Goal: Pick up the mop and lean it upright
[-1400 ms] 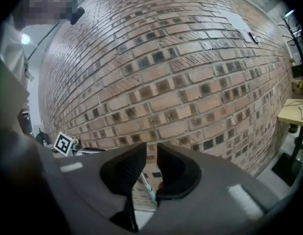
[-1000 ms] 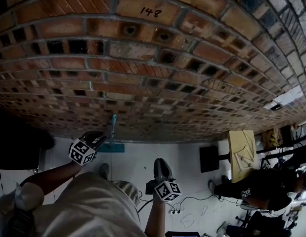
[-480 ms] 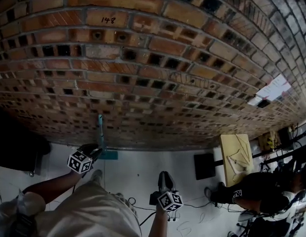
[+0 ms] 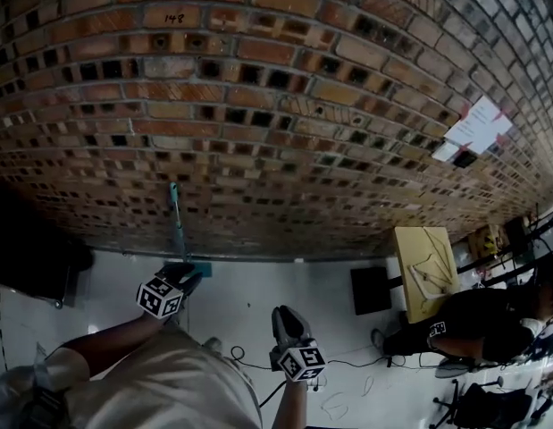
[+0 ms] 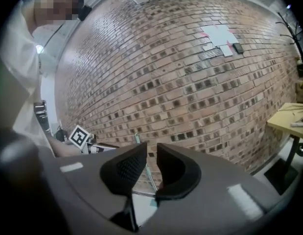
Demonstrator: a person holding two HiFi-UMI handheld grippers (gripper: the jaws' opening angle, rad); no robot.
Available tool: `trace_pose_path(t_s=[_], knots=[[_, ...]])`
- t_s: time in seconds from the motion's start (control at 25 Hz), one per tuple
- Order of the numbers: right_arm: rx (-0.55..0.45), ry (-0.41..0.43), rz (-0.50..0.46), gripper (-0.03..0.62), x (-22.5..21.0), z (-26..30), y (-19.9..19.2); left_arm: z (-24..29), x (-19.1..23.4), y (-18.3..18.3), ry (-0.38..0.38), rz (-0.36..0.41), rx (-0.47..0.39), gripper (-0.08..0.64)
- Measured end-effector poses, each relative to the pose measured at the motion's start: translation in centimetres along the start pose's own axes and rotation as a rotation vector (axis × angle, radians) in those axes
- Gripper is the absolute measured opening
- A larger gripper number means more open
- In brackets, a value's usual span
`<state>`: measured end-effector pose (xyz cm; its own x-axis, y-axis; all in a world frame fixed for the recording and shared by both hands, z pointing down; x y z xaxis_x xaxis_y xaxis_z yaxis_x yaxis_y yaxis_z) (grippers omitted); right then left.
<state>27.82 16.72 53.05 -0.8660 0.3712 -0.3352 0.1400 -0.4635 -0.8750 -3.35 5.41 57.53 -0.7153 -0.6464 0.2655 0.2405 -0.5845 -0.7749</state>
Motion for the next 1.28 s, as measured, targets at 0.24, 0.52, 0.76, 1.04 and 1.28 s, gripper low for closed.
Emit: trace_pose_path(t_s=[0.24,0.52,0.76,1.04,1.28], knots=[[-0.023,0.040,0.022,0.067,-0.5,-1.5,-0.4,-2.7,-3.4,-2.3,0.053,-0.020,-0.052,0.137],[-0.094,0.048,0.080,0.104,-0.9,-2.0,-1.2,-7.9,-3.9,-5.8,0.188,-0.096,-0.101,0.132],[-0.160,0.125,0.054,0.117,1.7,-0.8,1.5,-10.8,-2.9,-5.9,0.247,-0.068,-0.148,0.127],[-0.104,0.161,0.022,0.121,5.9,-0.1,1.5,-11.7,-2.0,-5.4,0.194,-0.056,-0.153,0.127],[-0.129,0.066,0.049,0.129,7.1,-0.4,1.0,-11.9,-1.0,-4.6,0.123,-0.021,-0.141,0.126]])
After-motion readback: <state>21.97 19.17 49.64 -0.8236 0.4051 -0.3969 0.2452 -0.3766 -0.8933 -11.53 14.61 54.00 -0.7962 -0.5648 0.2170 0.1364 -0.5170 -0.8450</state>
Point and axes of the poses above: the fingertips, and each gripper's own axes: z forward along the fingers, x to its left, y out of its top, the point moved 8 cm from there along -z, backward along the fingers, and after that the axes turned 7 degrees about x, right-handed, at the moved point
